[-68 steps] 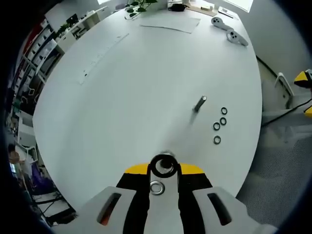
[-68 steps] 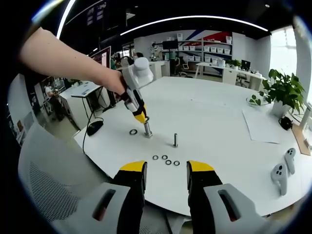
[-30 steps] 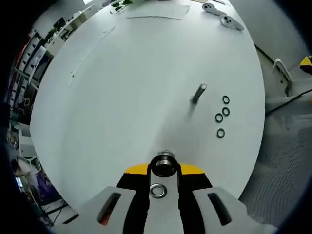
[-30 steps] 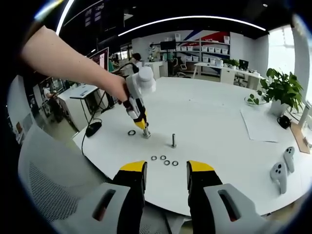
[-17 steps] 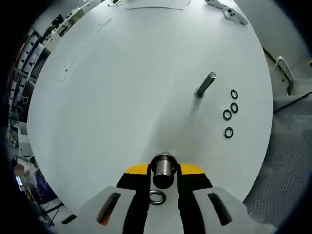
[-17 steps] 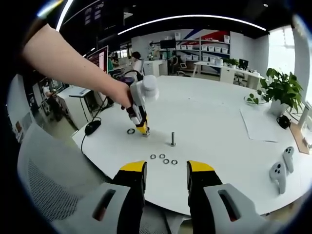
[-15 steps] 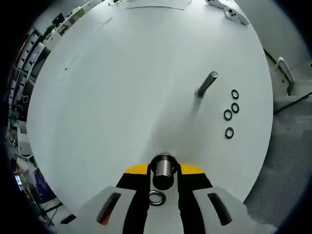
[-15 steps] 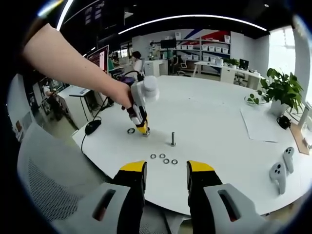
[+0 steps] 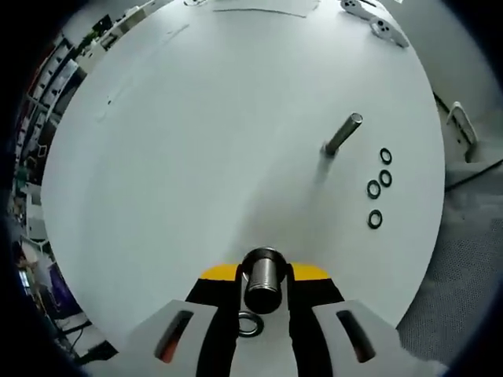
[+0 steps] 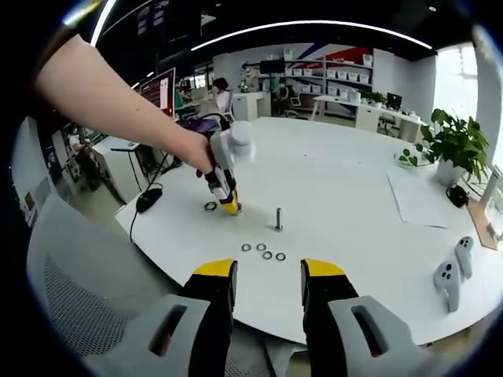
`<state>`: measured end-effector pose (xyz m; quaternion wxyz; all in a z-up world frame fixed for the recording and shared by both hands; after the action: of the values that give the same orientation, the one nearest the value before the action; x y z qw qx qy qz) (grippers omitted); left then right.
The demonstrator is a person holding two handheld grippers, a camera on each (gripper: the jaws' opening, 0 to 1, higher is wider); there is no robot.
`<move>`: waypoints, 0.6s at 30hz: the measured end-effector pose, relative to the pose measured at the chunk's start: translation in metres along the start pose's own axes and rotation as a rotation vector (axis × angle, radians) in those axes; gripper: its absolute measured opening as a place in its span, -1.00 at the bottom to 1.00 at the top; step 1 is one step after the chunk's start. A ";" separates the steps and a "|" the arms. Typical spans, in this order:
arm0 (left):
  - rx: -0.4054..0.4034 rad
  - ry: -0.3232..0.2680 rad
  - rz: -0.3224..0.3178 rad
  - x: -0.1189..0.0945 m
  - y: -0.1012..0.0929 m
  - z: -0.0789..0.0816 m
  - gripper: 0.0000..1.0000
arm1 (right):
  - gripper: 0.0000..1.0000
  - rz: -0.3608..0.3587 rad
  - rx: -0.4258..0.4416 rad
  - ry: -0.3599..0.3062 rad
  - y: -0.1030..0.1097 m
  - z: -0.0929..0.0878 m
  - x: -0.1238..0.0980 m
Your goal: Place the washer onto the threaded stud by aligning its center hole with the stud, sliding it down to the base, and recovering from edge contact or off-axis alignment until the washer reaches the visible bottom stop.
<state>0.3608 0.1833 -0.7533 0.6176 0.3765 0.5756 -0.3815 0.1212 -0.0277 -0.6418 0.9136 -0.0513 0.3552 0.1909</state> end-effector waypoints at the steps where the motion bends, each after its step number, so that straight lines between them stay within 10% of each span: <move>1: -0.001 -0.002 -0.001 0.000 0.000 0.000 -0.58 | -0.30 0.000 0.001 -0.001 0.000 0.000 0.000; 18: -0.048 -0.055 0.015 -0.010 0.008 -0.017 -0.41 | -0.31 -0.001 0.017 0.016 -0.001 -0.002 0.001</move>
<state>0.3603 0.2029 -0.7436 0.6451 0.3551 0.5646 -0.3730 0.1209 -0.0287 -0.6437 0.9113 -0.0454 0.3640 0.1870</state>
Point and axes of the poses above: the point that each gripper's makers call its tool centre point, and the gripper's own axes: x roughly forward along the fingers, y roughly to its left, z roughly out of its top, the point moved 10 cm from there along -x, roughly backward along the fingers, and after that the axes turned 6 degrees about y, right-handed, at the moved point
